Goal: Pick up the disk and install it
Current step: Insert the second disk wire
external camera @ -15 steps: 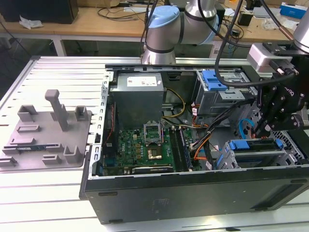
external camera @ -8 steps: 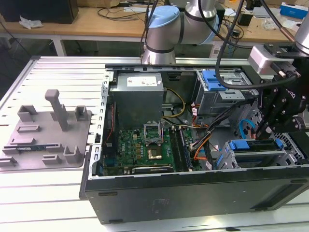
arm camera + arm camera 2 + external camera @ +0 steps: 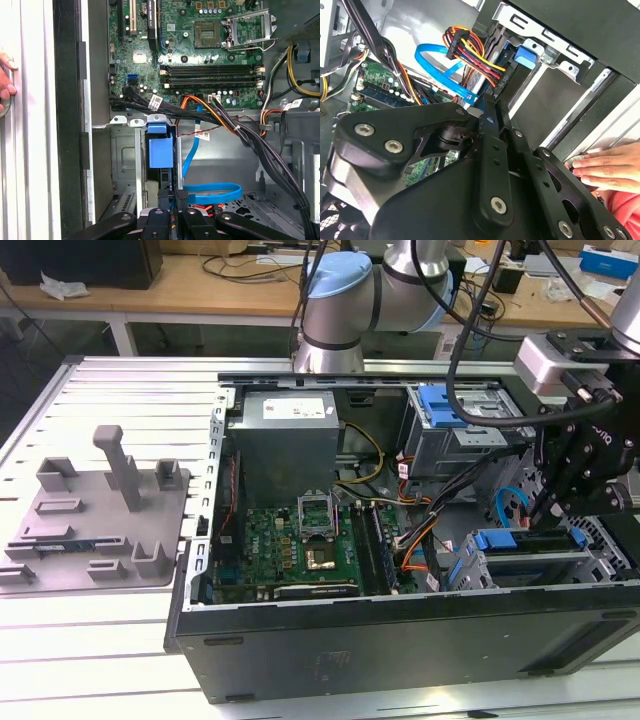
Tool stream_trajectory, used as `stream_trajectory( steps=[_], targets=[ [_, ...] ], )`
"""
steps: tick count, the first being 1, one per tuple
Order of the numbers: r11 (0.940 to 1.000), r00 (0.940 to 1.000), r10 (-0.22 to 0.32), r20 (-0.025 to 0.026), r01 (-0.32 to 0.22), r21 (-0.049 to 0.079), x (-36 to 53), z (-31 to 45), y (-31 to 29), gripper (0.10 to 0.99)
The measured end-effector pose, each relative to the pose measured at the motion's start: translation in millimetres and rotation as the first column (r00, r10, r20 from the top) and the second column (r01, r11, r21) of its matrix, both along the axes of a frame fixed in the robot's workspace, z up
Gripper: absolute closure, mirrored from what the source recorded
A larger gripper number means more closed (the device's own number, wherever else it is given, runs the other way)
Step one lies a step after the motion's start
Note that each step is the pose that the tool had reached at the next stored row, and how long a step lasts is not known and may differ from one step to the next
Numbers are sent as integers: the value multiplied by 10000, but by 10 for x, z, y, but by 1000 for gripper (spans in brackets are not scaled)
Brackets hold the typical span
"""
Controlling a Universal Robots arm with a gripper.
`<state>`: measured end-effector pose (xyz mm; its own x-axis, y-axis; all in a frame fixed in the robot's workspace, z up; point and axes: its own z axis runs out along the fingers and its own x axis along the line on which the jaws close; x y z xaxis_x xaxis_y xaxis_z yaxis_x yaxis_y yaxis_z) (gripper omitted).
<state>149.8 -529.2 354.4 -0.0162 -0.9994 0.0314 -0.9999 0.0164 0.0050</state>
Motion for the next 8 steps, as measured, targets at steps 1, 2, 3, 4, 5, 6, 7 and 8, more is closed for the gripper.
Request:
stream_trajectory(
  steps=[1, 2, 3, 4, 5, 6, 7, 8],
  targets=[
    [10000, 10000, -1, 0, 1, 1, 1, -2, 0, 925],
    [10000, 10000, 0, 0, 0, 1, 2, -3, 0, 925],
    [10000, 10000, 0, 0, 0, 1, 6, -6, 0, 925],
    [10000, 10000, 0, 0, 0, 2, 10, -9, 0, 925],
    [10000, 10000, 0, 0, 0, 1, 13, -13, 0, 925],
    [10000, 10000, 0, 0, 0, 1, 16, -17, 0, 925],
    [10000, 10000, 0, 0, 0, 1, 17, -20, 0, 925],
    [10000, 10000, 0, 0, 0, 1, 18, -22, 0, 925]
  ],
)
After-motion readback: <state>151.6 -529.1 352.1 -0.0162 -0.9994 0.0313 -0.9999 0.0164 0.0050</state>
